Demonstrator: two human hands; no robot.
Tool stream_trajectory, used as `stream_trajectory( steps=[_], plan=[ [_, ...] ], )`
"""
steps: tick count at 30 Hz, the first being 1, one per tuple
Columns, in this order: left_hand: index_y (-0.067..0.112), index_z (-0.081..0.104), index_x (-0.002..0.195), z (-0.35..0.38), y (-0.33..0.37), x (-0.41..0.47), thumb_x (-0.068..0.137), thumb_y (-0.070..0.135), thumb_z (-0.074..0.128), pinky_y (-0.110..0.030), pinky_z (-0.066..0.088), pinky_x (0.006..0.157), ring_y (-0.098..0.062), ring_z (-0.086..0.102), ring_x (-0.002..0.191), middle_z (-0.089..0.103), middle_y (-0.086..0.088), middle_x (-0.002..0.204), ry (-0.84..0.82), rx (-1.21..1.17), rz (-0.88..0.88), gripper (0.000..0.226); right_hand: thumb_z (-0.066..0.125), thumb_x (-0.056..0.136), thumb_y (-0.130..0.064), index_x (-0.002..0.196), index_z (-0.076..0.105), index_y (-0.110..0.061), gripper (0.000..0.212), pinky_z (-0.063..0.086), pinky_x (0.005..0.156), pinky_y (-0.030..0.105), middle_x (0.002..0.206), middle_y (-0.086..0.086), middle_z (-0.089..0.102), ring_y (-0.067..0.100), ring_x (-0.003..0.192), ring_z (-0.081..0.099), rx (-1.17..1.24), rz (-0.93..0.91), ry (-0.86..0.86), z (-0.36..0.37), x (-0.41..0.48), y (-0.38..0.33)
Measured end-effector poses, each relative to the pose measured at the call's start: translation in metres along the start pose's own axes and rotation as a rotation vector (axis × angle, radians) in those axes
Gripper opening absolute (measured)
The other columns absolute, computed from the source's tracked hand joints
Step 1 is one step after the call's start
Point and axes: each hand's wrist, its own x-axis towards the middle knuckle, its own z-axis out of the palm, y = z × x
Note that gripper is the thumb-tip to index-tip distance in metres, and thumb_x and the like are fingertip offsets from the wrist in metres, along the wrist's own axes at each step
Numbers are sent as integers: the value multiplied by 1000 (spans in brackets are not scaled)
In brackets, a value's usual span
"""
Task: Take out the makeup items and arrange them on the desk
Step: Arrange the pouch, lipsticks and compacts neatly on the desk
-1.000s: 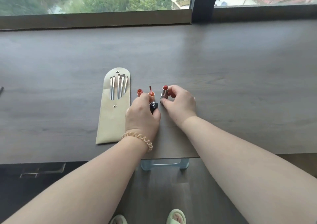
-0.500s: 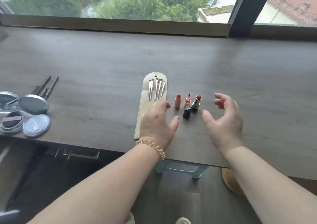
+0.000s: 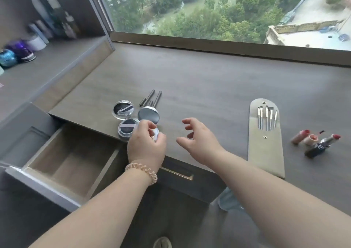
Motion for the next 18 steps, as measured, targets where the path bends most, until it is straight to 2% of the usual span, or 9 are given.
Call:
stream_trajectory(
  steps=[3, 5, 8, 10, 12, 15, 18],
  plan=[
    [17, 49, 97, -23, -53, 42, 75, 17, 62, -37, 47, 77, -24, 55, 85, 53, -2, 91, 80, -41, -202, 26, 63, 86, -34, 137, 39, -25, 57, 46, 92, 33, 128, -1, 52, 15, 101, 55, 104, 102, -8, 45, 35, -21],
    [14, 50, 110, -32, -85, 68, 77, 21, 64, -36, 45, 85, -24, 54, 95, 53, -1, 98, 85, -58, -319, 37, 63, 86, -35, 136, 39, -25, 57, 47, 92, 36, 125, -1, 54, 16, 101, 57, 176, 155, 30, 69, 56, -31],
    [14, 43, 130, -37, -124, 108, 79, 30, 66, -38, 43, 97, -23, 53, 108, 51, 1, 109, -22, -116, -437, 58, 63, 85, -35, 135, 41, -25, 55, 48, 91, 37, 118, -4, 58, 15, 99, 59, 227, 197, 108, 97, 85, -40],
    [17, 38, 136, -36, -141, 127, 80, 34, 67, -40, 42, 100, -21, 51, 112, 48, 4, 112, -122, -130, -412, 66, 63, 86, -35, 134, 43, -25, 53, 48, 90, 35, 115, -4, 58, 15, 97, 59, 221, 219, 156, 109, 99, -42],
    [18, 37, 138, -32, -152, 140, 81, 35, 68, -36, 41, 100, -17, 50, 110, 47, 3, 116, -216, -125, -362, 68, 63, 86, -36, 133, 43, -26, 52, 48, 91, 36, 116, -2, 57, 17, 99, 57, 197, 236, 193, 116, 111, -42],
    [17, 45, 133, -23, -159, 155, 82, 33, 67, -30, 42, 93, -14, 51, 103, 53, -1, 120, -294, -111, -314, 57, 61, 88, -36, 132, 46, -26, 48, 46, 92, 35, 117, -2, 55, 18, 102, 56, 168, 240, 220, 121, 123, -44],
    [18, 54, 114, -19, -160, 164, 84, 30, 65, -28, 41, 76, -18, 57, 90, 60, 1, 99, -300, -118, -305, 34, 60, 89, -33, 119, 56, -25, 31, 45, 89, 34, 112, 0, 59, 20, 98, 57, 94, 214, 199, 123, 133, -48]
  ],
)
